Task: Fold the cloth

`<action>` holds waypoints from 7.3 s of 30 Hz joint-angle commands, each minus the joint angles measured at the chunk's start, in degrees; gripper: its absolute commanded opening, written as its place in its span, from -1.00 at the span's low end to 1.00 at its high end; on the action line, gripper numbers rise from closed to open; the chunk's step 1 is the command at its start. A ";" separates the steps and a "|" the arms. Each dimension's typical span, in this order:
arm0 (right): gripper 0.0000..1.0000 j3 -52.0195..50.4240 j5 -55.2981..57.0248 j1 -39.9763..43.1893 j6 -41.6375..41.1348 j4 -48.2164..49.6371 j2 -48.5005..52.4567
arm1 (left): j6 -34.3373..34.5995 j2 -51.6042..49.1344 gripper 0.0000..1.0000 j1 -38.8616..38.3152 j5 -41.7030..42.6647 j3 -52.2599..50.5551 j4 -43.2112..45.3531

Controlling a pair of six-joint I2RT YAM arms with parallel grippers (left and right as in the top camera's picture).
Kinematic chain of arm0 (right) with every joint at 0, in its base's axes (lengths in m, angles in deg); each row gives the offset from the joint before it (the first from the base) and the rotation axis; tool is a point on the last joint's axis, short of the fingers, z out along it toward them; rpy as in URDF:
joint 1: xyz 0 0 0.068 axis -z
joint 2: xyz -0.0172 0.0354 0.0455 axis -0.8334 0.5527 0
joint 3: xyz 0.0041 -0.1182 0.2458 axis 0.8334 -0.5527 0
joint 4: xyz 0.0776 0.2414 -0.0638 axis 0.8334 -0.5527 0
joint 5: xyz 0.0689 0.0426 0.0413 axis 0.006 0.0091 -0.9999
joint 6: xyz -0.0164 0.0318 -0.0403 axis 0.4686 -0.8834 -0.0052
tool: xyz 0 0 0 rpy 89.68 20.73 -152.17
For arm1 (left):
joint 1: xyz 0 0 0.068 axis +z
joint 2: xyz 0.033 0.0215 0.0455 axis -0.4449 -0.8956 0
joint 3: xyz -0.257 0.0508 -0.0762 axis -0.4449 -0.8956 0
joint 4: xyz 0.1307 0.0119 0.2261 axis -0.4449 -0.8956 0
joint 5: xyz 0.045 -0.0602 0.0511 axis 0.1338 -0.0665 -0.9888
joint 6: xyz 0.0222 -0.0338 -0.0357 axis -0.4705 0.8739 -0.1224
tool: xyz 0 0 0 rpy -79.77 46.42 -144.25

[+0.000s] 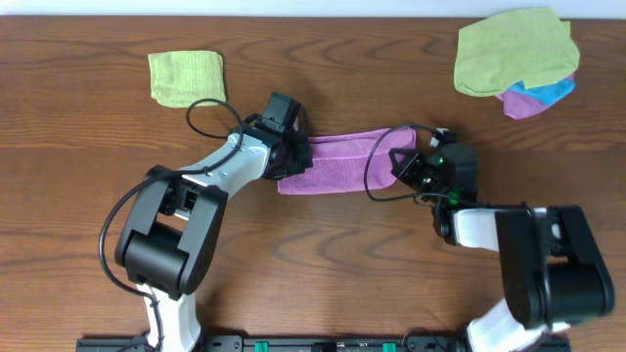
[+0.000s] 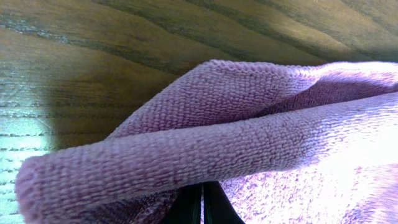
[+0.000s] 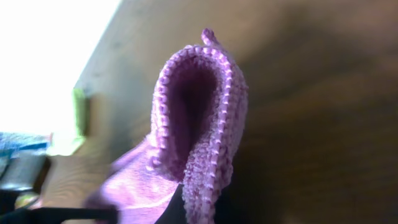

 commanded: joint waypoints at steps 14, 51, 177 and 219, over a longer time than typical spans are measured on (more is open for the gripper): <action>-0.97 2.19 -0.57 -11.10 3.02 -0.17 -9.14 | -0.20 -1.79 -0.89 0.24 -0.02 3.08 -0.81; -0.97 12.61 3.30 -21.35 11.63 -9.16 -0.09 | -4.33 10.49 -0.89 7.39 0.83 3.15 -4.98; 0.98 -5.31 6.64 5.20 32.98 -92.67 -89.77 | -6.56 25.05 0.91 27.82 21.51 -14.93 -21.11; 0.98 -5.31 6.67 5.20 33.00 -92.74 -89.77 | 20.46 25.00 -0.36 13.84 9.62 -40.92 24.00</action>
